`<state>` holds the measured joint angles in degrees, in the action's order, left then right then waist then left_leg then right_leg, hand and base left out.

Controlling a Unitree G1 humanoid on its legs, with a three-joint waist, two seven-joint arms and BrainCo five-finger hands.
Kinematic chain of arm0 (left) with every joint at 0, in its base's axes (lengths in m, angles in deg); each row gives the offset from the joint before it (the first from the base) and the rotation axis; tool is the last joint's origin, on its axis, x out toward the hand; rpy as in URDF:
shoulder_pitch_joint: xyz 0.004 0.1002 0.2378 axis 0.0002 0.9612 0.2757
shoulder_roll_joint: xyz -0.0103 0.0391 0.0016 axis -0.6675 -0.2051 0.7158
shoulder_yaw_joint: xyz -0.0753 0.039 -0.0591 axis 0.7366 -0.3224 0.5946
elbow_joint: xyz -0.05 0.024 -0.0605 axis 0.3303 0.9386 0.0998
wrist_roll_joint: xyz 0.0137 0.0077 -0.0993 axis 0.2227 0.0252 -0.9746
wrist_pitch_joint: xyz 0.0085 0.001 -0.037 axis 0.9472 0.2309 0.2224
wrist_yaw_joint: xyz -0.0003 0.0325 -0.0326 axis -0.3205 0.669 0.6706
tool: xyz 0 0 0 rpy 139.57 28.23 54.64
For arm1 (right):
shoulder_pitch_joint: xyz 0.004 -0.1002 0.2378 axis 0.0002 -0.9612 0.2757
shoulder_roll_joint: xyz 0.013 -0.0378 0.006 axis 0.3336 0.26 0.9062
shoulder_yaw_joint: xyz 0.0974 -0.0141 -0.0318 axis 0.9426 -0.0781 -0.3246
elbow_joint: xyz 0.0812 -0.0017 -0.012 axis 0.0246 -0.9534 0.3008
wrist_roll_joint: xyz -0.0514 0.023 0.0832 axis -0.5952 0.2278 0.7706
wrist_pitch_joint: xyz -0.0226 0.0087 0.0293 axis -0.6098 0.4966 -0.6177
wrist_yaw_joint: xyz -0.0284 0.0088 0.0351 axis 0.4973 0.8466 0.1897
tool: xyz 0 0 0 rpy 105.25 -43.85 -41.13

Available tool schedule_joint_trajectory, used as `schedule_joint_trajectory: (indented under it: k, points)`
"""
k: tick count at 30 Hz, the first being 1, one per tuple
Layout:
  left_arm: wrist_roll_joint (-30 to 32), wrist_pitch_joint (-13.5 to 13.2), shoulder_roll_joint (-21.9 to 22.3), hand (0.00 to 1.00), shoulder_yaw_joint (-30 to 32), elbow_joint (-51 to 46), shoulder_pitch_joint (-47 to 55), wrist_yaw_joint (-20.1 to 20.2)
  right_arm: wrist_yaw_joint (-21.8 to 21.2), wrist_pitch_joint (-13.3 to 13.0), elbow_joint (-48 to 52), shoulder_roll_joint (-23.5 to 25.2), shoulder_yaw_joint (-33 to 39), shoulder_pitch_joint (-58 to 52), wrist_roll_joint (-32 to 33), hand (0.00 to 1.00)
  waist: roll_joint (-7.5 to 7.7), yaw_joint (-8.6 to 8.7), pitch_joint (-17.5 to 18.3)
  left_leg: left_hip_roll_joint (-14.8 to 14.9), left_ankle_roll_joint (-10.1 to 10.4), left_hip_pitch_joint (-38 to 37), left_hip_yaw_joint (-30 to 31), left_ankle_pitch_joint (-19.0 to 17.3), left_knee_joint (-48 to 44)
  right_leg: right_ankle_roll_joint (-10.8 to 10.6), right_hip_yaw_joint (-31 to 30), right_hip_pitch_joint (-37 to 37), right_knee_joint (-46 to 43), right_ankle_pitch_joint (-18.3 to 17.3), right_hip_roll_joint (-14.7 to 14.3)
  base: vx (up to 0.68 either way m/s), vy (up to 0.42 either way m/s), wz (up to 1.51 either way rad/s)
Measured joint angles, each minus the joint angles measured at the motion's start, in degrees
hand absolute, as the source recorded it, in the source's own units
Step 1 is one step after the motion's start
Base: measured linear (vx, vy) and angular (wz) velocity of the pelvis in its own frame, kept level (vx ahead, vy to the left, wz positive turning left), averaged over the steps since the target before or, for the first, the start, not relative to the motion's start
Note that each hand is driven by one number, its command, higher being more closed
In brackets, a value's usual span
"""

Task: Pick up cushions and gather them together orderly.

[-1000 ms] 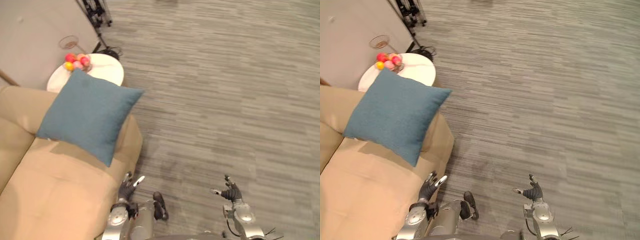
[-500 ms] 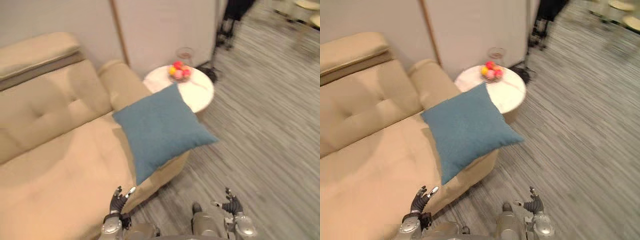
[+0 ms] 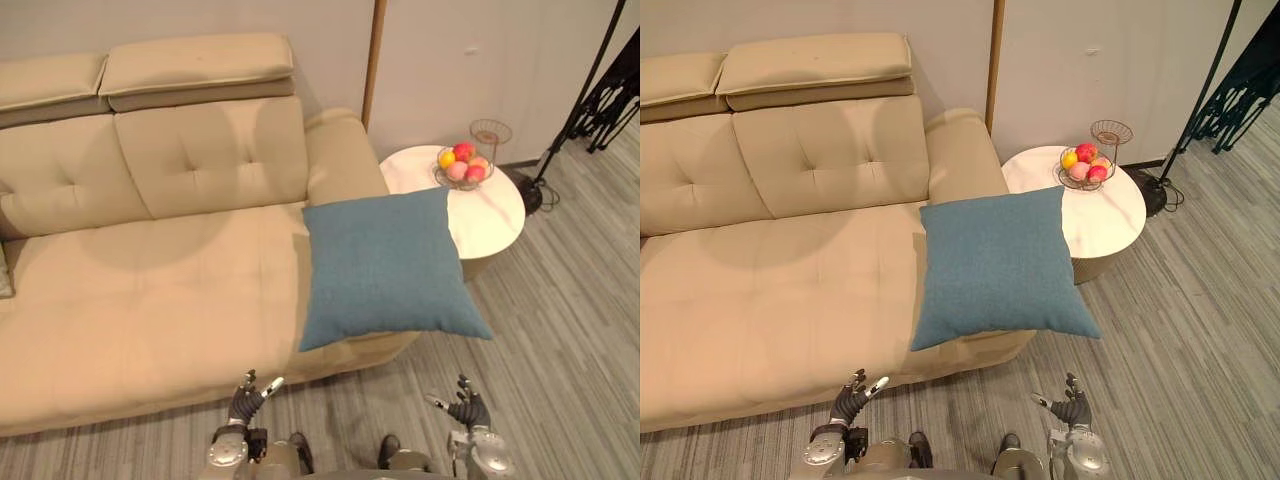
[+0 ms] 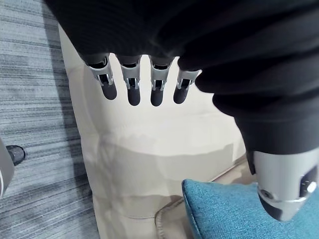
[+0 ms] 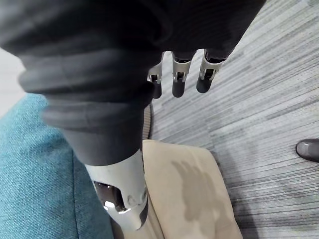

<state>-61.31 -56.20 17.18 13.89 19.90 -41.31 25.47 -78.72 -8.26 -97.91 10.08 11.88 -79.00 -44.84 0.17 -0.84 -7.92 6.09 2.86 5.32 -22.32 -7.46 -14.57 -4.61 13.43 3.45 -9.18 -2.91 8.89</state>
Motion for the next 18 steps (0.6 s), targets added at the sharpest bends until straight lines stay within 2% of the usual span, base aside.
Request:
schedule_joint_trajectory:
  k: [3, 6, 7, 9, 10, 13, 15, 18]
  points:
    - [0.03, 0.00, -0.28, 0.00, 0.03, -0.02, -0.31, -0.02, 0.62, -0.01, 0.08, -0.32, 1.24, 0.98, -0.04, 0.00, 0.13, 0.15, -0.05, -0.47, -1.16, -1.82, -1.70, 1.51, 3.50, 0.16, -1.64, 1.06, -0.79, 0.08, -0.20, -0.07, -0.036, -0.27]
    - [0.55, 0.00, -0.41, 0.00, 0.00, -0.72, -0.33, 0.01, 1.15, 0.02, 1.12, -2.16, 1.29, 2.43, -0.17, 0.00, 0.86, 0.32, -0.28, -0.95, -1.60, -2.53, -4.26, 0.95, 4.52, -0.41, -4.79, 4.31, -4.48, -2.18, 0.03, -0.09, -0.033, -0.47]
    - [0.61, 0.00, -0.58, 0.00, 0.00, -1.28, -0.40, 0.02, 1.21, 0.08, 2.07, -2.83, 1.53, 2.40, -0.48, 0.00, 1.21, 0.65, -0.48, -1.19, -1.98, -2.80, -4.78, 0.65, 4.39, -0.57, -5.83, 5.23, -6.23, -3.31, 0.31, -0.04, -0.010, -0.24]
    - [0.90, 0.00, -1.99, 0.00, 0.00, -2.45, -0.70, -0.01, 1.53, 0.10, 5.38, -4.22, 2.86, 2.38, -0.85, 0.00, 1.87, 2.48, -0.64, -1.99, -2.85, -3.30, -5.19, -0.35, 3.77, -1.19, -6.73, 6.10, -9.24, -5.07, 1.21, -0.02, 0.009, -0.12]
    - [0.89, -0.01, -2.44, 0.00, 0.01, -2.78, -0.86, -0.03, 1.87, 0.10, 6.17, -4.79, 3.11, 2.49, -1.14, 0.00, 1.90, 3.11, -0.65, -2.16, -2.97, -3.43, -5.16, -0.45, 3.74, -1.32, -6.81, 6.08, -9.32, -5.07, 1.24, 0.02, 0.029, -0.05]
    - [0.88, -0.06, -4.85, 0.00, 0.10, -2.95, -3.73, -0.12, 2.15, 0.08, 7.73, -7.79, 3.70, 3.26, -1.27, 0.00, 1.86, 3.38, -0.65, -2.62, -3.61, -3.48, -5.11, -0.45, 3.90, -1.74, -7.30, 6.00, -9.05, -3.67, 1.60, 0.06, 0.058, -0.05]
    - [0.74, -0.09, -6.26, 0.00, 0.20, -3.02, -6.24, -0.31, 2.09, 0.09, 7.86, -9.34, 3.62, 4.54, -1.69, 0.00, 1.52, 3.76, -0.79, -2.66, -3.69, -3.45, -3.67, -0.40, 4.25, -2.14, -8.31, 9.42, -14.85, -4.24, 1.47, 0.09, 0.039, 0.30]
    - [0.31, -0.50, -6.68, 0.00, 1.77, -4.14, -8.29, -0.50, 1.95, 0.14, 9.81, -12.12, 3.15, 6.45, -3.11, 0.00, 1.92, 4.84, -0.83, -3.43, -3.60, -3.32, -1.12, -0.36, 2.94, -1.24, -10.26, 7.81, -9.54, -3.36, 1.22, 0.12, -0.047, 0.43]
